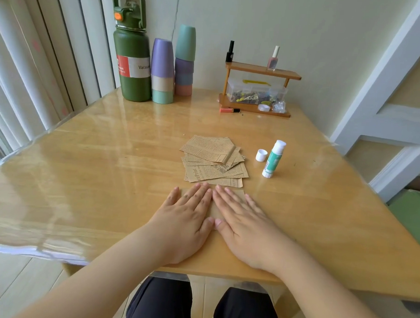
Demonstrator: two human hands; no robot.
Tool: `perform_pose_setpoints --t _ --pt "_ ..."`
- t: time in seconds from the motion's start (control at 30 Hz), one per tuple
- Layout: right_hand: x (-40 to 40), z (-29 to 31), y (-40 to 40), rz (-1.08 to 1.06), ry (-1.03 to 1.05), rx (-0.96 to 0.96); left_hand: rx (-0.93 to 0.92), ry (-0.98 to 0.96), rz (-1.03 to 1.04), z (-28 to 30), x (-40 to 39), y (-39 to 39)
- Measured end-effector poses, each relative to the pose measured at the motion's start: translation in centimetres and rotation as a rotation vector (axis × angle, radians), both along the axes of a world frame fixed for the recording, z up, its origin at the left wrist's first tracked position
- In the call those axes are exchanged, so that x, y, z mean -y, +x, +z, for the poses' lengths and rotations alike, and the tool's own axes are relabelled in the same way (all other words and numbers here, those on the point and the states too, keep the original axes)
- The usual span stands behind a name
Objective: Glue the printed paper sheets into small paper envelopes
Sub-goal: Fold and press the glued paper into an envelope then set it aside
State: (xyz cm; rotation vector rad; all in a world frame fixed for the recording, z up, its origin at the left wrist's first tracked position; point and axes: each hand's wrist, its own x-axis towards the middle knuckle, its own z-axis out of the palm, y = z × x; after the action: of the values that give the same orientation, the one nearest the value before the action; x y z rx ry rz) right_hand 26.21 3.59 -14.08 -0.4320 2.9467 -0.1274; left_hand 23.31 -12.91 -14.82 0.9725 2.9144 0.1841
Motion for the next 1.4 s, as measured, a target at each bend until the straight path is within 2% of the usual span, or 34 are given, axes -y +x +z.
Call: perform_pose_setpoints --t 0.37,0.57,0.73,0.93,1.13,1.27,1.33,1.4 --pt "-3.6 0.6 0.7 -0.12 0.044 0.045 -0.005 -0.077 0.061 0.3 2.8 0.2" --pt "-2.3 2.0 0.2 -0.076 -0.056 -0.078 -0.06 -0.027 0.037 1.8 1.9 0.3" --pt "0.5 1.0 0.2 0.029 -0.05 0.014 -0.01 0.004 0.009 0.7 0.4 -0.1" --pt "0.3 0.9 0.1 0.001 0.041 0.058 0.0 -0.022 -0.003 0.1 1.2 -0.6" --pt "-3.4 1.1 0.5 -0.128 0.059 0.087 0.015 -0.045 0.002 0.3 3.5 -0.6" --pt "-3.2 0.5 0.6 -0.136 -0.024 0.013 -0.032 -0.015 0.027 0.4 3.3 -0.3" --pt "-3.4 0.3 0.9 -0.12 -0.144 -0.065 -0.07 0.024 0.006 0.4 3.5 -0.1" --pt "-3.3 0.6 1.3 -0.102 -0.251 -0.083 -0.028 0.055 -0.053 0.5 3.5 0.3"
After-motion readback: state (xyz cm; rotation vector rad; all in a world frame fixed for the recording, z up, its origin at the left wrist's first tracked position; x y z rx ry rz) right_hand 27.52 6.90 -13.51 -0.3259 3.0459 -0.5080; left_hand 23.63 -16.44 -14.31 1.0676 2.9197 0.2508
